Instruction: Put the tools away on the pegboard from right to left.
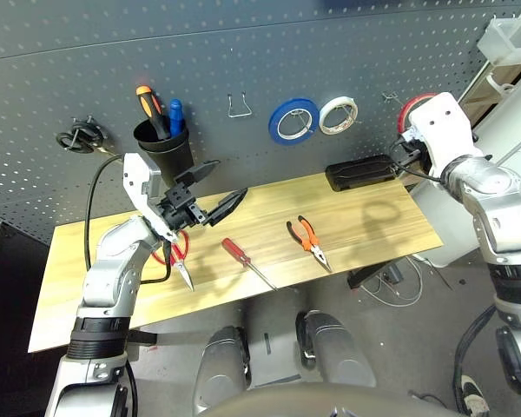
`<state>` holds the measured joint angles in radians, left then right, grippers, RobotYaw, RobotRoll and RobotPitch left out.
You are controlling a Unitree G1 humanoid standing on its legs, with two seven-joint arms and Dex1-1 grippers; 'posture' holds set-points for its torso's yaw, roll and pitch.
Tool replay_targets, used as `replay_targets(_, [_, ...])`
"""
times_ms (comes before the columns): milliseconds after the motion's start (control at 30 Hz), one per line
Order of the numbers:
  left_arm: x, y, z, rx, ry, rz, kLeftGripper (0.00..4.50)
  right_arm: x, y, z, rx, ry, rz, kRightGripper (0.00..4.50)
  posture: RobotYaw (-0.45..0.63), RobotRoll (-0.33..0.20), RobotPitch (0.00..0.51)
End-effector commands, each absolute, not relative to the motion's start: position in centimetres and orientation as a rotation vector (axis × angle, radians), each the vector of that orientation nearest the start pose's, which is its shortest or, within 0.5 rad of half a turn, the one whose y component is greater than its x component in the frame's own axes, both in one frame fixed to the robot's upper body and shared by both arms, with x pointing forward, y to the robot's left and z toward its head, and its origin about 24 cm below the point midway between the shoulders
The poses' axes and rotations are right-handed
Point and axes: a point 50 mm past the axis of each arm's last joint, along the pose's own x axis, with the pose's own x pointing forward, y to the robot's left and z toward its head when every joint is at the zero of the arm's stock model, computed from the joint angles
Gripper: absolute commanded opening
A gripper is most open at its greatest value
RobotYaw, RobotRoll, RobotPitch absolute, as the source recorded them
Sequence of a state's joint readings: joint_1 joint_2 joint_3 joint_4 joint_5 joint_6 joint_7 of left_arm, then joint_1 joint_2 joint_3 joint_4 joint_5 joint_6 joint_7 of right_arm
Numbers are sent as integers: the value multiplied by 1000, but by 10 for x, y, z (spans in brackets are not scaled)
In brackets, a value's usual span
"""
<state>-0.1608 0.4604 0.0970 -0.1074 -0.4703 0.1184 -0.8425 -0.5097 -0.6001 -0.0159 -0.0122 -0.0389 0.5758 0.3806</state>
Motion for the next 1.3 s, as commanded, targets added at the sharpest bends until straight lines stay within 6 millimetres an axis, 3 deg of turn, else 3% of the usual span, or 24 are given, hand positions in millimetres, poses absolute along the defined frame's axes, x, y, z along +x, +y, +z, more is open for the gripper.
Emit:
replay_targets(33, [261,194,124,63,-169,-845,4500,336,-243,173,-572,124,138,31,-101,0,49])
replay_targets(333, [255,207,126,85,-177,-790,4500,369,-251,155,-545,163,172,31,-53,0,60])
replay_targets(833, [258,200,158,76,-279,-811,4500,400,-231,137,-511,200,221,31,-18,0,70])
replay_targets(967, [257,199,158,79,-274,-812,4500,402,-232,140,-508,188,189,1178,-15,0,67])
replay_targets(1133, [254,195,157,45,-245,-842,4500,401,-234,148,-485,148,202,3014,-13,0,69])
replay_targets(1267, [252,195,158,48,-236,-835,4500,386,-234,166,-449,73,299,4434,-23,0,76])
replay_targets(1300, [252,195,158,47,-233,-832,4500,378,-233,173,-445,55,336,4477,-29,0,78])
